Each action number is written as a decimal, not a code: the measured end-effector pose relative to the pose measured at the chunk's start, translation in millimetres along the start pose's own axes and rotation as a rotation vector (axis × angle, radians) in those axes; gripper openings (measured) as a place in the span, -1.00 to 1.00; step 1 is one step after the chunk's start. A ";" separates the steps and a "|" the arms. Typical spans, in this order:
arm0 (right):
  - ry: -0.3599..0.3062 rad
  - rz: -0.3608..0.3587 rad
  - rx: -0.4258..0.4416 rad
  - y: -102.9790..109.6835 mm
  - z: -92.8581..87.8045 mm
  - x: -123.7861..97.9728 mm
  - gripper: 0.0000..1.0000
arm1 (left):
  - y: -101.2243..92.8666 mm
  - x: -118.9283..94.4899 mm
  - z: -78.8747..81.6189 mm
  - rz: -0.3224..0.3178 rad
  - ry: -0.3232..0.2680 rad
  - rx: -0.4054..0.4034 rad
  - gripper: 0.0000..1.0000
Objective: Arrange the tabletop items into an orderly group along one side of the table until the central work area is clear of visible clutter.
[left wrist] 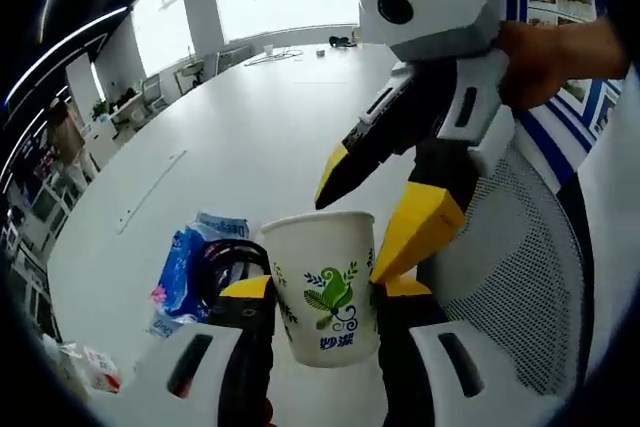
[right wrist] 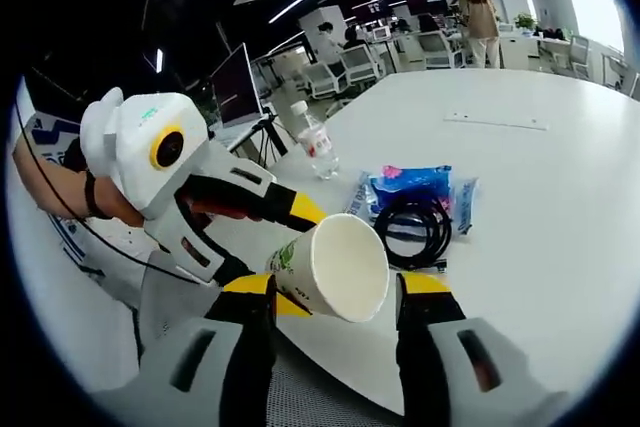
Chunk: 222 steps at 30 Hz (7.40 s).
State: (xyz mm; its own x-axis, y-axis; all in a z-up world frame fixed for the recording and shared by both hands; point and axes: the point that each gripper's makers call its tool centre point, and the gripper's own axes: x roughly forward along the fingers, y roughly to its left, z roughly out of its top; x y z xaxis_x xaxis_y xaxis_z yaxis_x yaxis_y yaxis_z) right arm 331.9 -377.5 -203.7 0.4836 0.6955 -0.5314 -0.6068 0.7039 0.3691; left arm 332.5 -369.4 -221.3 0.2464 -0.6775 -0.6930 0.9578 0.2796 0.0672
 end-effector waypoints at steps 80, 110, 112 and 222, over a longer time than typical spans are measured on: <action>0.054 0.103 -0.061 12.5 20.3 41.1 -1.00 | 51.2 -63.3 -70.8 0.278 -0.138 -0.519 -0.19; 0.109 0.146 -0.110 8.2 43.0 75.4 -1.00 | 73.4 -89.9 -111.9 0.398 -0.163 -0.666 -0.13; 0.113 0.148 -0.115 7.8 45.4 78.0 -1.00 | 74.0 -90.8 -113.1 0.401 -0.163 -0.671 -0.13; 0.243 0.116 -0.430 -6.8 120.2 296.9 -1.00 | 59.2 -105.4 -120.7 0.396 -0.154 -0.699 -0.14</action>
State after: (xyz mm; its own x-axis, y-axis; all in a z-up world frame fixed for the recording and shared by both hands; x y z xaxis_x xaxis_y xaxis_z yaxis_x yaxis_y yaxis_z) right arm 555.4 -158.4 -272.3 0.2679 0.6758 -0.6867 -0.8775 0.4655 0.1157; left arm 345.3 -199.3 -230.9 0.6133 -0.5112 -0.6021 0.4946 0.8429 -0.2118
